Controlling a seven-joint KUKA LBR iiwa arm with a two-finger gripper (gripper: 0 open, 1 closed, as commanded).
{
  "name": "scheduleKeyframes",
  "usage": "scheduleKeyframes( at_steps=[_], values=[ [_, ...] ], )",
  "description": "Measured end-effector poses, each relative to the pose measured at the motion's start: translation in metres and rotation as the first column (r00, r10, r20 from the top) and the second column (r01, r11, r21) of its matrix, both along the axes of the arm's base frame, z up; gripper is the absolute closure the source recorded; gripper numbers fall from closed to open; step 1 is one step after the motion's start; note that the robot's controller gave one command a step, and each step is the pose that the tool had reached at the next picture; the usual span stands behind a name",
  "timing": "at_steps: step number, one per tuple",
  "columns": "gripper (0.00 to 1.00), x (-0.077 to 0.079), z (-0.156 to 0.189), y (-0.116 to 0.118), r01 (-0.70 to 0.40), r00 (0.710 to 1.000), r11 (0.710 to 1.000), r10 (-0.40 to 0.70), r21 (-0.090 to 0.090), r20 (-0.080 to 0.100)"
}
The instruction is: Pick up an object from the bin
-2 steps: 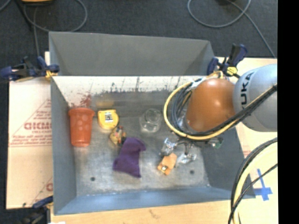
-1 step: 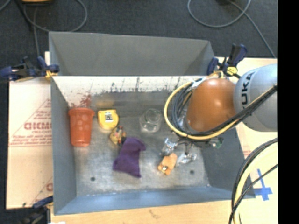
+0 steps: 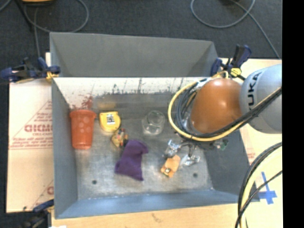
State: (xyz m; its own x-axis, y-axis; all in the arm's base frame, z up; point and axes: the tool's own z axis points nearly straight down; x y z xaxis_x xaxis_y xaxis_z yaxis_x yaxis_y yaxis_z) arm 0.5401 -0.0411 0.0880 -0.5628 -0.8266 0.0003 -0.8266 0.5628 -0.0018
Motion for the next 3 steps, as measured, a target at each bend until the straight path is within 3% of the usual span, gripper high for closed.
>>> scheduleKeyframes(
  at_steps=[3],
  values=[
    [1.0, -0.001, 0.038, 0.0, 0.001, 1.0, 1.0, -0.001, 0.002, -0.004]
  ],
)
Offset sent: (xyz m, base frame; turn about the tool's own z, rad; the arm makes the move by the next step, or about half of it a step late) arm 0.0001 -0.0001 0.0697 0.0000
